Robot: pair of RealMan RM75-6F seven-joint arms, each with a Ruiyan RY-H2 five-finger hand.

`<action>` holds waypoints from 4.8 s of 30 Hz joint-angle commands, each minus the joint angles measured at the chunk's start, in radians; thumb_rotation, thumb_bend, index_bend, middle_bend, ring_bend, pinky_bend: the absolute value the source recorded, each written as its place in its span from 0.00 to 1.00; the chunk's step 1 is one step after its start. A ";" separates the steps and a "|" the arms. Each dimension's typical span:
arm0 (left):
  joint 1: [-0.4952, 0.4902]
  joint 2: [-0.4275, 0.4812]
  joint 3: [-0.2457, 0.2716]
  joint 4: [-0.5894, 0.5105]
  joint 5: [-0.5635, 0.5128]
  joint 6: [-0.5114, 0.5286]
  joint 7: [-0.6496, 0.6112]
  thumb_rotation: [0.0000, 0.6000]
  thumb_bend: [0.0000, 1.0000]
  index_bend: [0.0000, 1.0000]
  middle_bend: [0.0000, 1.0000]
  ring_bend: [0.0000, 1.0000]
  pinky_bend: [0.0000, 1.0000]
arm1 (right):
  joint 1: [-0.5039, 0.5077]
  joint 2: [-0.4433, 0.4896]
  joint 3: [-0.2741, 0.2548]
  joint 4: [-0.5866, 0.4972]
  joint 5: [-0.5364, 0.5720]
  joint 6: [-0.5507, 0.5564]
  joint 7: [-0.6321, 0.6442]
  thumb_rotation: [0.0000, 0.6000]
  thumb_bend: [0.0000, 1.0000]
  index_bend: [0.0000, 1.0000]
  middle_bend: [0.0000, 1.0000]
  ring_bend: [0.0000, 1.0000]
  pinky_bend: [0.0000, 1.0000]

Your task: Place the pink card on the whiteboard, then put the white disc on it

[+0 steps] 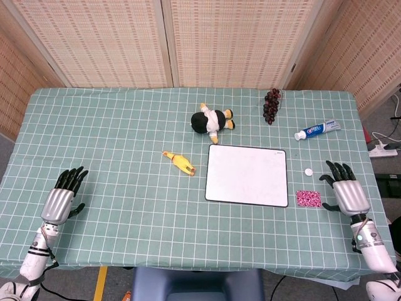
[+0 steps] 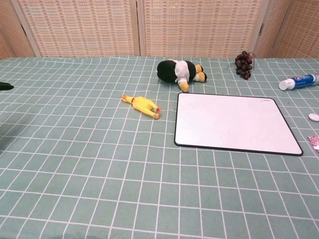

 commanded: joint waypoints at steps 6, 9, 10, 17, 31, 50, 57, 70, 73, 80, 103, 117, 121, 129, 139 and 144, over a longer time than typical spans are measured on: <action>0.000 0.002 0.002 -0.004 0.001 -0.003 0.002 1.00 0.19 0.00 0.00 0.00 0.00 | -0.002 0.060 0.008 -0.107 0.037 -0.039 -0.047 0.98 0.00 0.13 0.00 0.00 0.00; 0.000 0.001 0.002 -0.004 0.001 -0.004 0.003 1.00 0.19 0.00 0.00 0.00 0.00 | -0.001 0.056 0.002 -0.101 0.037 -0.055 -0.035 0.79 0.00 0.13 0.00 0.00 0.00; 0.000 0.001 0.001 -0.004 0.000 -0.005 0.002 1.00 0.19 0.00 0.00 0.00 0.00 | 0.000 0.054 0.000 -0.099 0.038 -0.063 -0.031 0.71 0.00 0.13 0.00 0.00 0.00; 0.000 0.000 0.001 -0.003 0.000 -0.007 0.003 1.00 0.19 0.00 0.00 0.00 0.00 | 0.005 0.037 -0.012 -0.069 0.039 -0.090 -0.062 0.64 0.00 0.13 0.00 0.00 0.00; 0.000 0.001 0.000 -0.003 -0.002 -0.010 -0.002 1.00 0.19 0.00 0.00 0.00 0.00 | 0.029 0.062 -0.019 -0.115 0.067 -0.169 -0.190 0.89 0.05 0.19 0.00 0.00 0.00; -0.001 0.006 -0.001 -0.012 -0.004 -0.016 -0.011 1.00 0.19 0.00 0.00 0.00 0.00 | 0.035 0.041 -0.002 -0.128 0.086 -0.157 -0.207 1.00 0.10 0.31 0.00 0.00 0.00; 0.000 0.008 -0.001 -0.014 -0.004 -0.016 -0.013 1.00 0.19 0.00 0.00 0.00 0.00 | 0.041 0.008 0.007 -0.079 0.102 -0.181 -0.162 1.00 0.11 0.34 0.00 0.00 0.00; -0.002 0.010 -0.001 -0.015 -0.004 -0.020 -0.019 1.00 0.19 0.00 0.00 0.00 0.00 | 0.046 -0.022 0.020 -0.047 0.111 -0.193 -0.099 1.00 0.11 0.39 0.00 0.00 0.00; -0.002 0.009 0.000 -0.015 -0.003 -0.019 -0.020 1.00 0.19 0.00 0.00 0.00 0.00 | 0.046 -0.020 0.027 -0.051 0.119 -0.194 -0.093 1.00 0.11 0.40 0.00 0.00 0.00; -0.002 0.010 0.001 -0.017 -0.003 -0.022 -0.021 1.00 0.19 0.00 0.00 0.00 0.00 | 0.044 -0.024 0.027 -0.060 0.129 -0.206 -0.083 1.00 0.11 0.40 0.00 0.00 0.00; -0.006 0.018 0.003 -0.027 -0.003 -0.038 -0.040 1.00 0.19 0.00 0.00 0.00 0.00 | 0.089 0.071 0.046 -0.196 0.210 -0.360 -0.074 1.00 0.14 0.40 0.00 0.00 0.00; -0.008 0.020 0.004 -0.029 -0.004 -0.048 -0.049 1.00 0.19 0.00 0.00 0.00 0.00 | 0.111 0.082 0.045 -0.209 0.251 -0.402 -0.124 1.00 0.14 0.37 0.00 0.00 0.00; -0.008 0.021 0.003 -0.030 -0.005 -0.051 -0.052 1.00 0.19 0.00 0.00 0.00 0.00 | 0.117 0.077 0.044 -0.202 0.263 -0.414 -0.138 1.00 0.14 0.37 0.00 0.00 0.00; -0.010 0.023 0.003 -0.032 -0.006 -0.055 -0.057 1.00 0.19 0.00 0.00 0.00 0.00 | 0.128 0.070 0.044 -0.197 0.281 -0.432 -0.157 1.00 0.15 0.39 0.00 0.00 0.00; -0.010 0.024 0.004 -0.033 -0.006 -0.057 -0.060 1.00 0.19 0.00 0.00 0.00 0.00 | 0.133 0.071 0.042 -0.200 0.309 -0.445 -0.184 1.00 0.15 0.39 0.00 0.00 0.00; -0.010 0.024 0.003 -0.034 -0.006 -0.057 -0.061 1.00 0.19 0.00 0.00 0.00 0.00 | 0.136 0.069 0.043 -0.198 0.318 -0.448 -0.191 1.00 0.15 0.43 0.00 0.00 0.00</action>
